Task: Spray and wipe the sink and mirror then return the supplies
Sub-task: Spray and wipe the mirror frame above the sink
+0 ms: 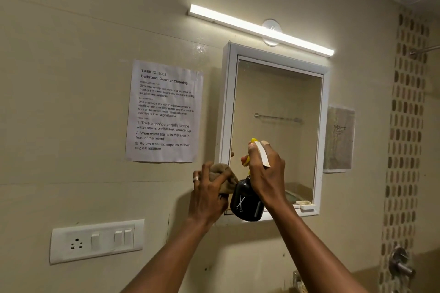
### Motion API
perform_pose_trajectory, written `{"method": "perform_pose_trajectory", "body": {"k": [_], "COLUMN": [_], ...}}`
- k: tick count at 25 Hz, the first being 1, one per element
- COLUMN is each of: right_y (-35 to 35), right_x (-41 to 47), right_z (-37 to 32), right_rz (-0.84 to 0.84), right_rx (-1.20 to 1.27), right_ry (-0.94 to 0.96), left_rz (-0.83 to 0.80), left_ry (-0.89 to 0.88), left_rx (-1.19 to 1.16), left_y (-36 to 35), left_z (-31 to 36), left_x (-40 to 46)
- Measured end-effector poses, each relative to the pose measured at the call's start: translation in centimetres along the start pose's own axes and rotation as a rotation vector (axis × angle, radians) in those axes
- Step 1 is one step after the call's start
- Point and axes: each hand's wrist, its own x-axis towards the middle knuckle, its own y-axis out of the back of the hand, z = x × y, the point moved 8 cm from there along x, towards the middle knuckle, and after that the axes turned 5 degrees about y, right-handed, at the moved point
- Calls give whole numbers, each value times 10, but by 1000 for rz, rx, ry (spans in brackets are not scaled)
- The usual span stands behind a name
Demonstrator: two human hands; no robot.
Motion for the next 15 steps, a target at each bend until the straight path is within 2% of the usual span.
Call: {"method": "perform_pose_trajectory", "body": {"k": [3,7,13,15], "right_y": [2,10,24,25], "right_x": [-8,-15,-28,-32], "right_z": [7,16,22,22], "right_rz": [-7,-15,6,-4], "right_rx": [4,-29,-65,-55], "right_ry": [-27,-48,-79,-100], "left_rz": [-20,-42,17,-40], "left_ry": [42,129,312,346], "left_rx": [18,-69,-164,-209], "left_y": [-20,-41,-52,-69], "left_z": [-15,-31,-29,-33], "left_x": [-33,-71,-105,-123]}}
